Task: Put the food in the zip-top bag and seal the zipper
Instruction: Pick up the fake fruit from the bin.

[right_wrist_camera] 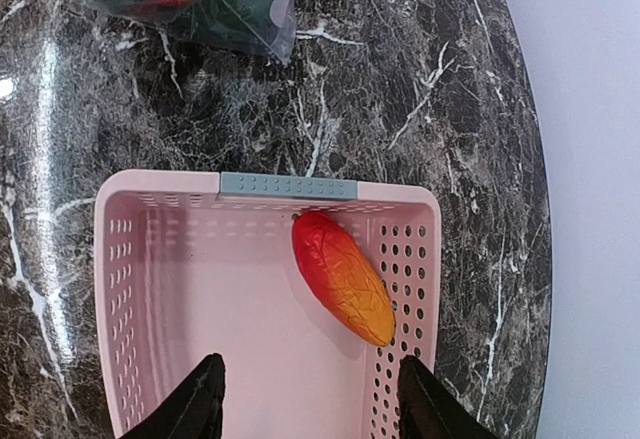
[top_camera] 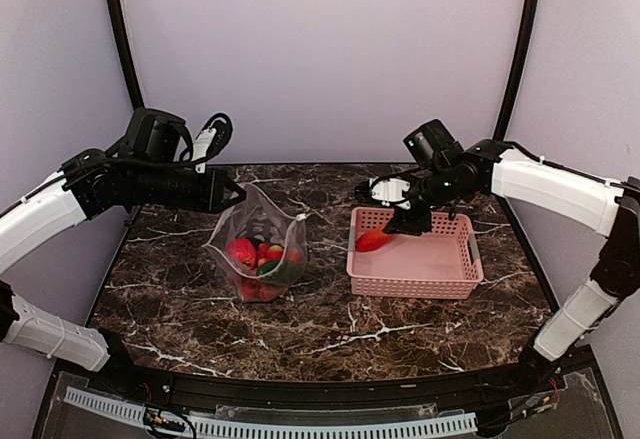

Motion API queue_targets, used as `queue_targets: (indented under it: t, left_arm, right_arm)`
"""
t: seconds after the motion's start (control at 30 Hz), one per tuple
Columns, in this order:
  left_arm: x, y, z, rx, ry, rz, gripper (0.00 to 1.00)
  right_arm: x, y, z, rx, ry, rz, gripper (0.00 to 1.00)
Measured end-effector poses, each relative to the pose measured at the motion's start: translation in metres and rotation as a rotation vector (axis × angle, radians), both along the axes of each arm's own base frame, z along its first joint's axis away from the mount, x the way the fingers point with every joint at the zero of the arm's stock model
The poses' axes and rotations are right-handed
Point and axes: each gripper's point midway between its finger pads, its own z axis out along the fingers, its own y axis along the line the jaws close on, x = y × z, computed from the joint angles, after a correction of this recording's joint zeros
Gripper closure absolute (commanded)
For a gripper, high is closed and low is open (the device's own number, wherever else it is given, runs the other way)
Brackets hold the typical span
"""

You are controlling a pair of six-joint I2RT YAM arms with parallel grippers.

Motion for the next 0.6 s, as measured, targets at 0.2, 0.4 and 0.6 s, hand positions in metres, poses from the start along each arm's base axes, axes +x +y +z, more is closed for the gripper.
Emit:
queue_targets:
  t: [0.2,0.4,0.6]
  left_arm:
    - [-0.001,-0.002,0.002,-0.011,-0.001,-0.011,0.99]
    - [-0.002,-0.007,0.006,-0.033,-0.004,-0.030,0.99]
    - [-0.002,-0.007,0.006,-0.036,-0.005,-0.032,0.99]
  right_arm:
    - [0.009,-0.002,-0.035,-0.098,0.025,0.048,0.45]
    - [0.013,-0.004,-0.077,-0.205,0.077,0.097,0.46]
    - [0.022,0.001,-0.099,-0.252,0.109,0.123,0.47]
